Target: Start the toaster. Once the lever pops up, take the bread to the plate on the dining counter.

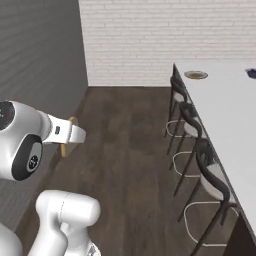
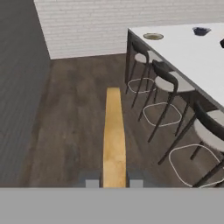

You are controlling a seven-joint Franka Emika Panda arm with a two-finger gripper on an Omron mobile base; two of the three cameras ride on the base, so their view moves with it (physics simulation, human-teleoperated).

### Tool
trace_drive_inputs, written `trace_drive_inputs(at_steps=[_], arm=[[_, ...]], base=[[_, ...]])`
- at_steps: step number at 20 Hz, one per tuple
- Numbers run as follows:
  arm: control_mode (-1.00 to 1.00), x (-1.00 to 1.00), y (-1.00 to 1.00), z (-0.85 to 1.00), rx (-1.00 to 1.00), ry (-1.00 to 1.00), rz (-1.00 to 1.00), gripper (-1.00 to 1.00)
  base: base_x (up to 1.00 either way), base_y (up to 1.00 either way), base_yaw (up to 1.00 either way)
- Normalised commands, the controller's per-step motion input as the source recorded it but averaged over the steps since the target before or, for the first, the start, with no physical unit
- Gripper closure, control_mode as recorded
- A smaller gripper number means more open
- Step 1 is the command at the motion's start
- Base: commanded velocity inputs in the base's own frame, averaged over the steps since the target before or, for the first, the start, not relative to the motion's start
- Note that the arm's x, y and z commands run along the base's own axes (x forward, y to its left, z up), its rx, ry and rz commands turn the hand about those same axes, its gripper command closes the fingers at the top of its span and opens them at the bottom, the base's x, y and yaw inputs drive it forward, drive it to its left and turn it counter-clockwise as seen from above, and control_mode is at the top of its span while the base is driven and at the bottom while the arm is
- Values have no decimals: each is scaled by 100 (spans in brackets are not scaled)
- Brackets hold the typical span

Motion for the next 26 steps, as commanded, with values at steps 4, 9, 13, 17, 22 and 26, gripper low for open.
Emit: trace_drive_inputs(at_steps=[4,9,13,17,22,26], arm=[[100,0,0,0,0,0,0,100],[100,0,0,0,0,0,0,100],[100,0,0,0,0,0,0,100],[100,0,0,0,0,0,0,100],[100,0,0,0,0,0,0,100],[100,0,0,0,0,0,0,100]], base=[[100,54,0],[100,33,0],[100,12,0],[100,20,0],[100,22,0],[100,22,0]])
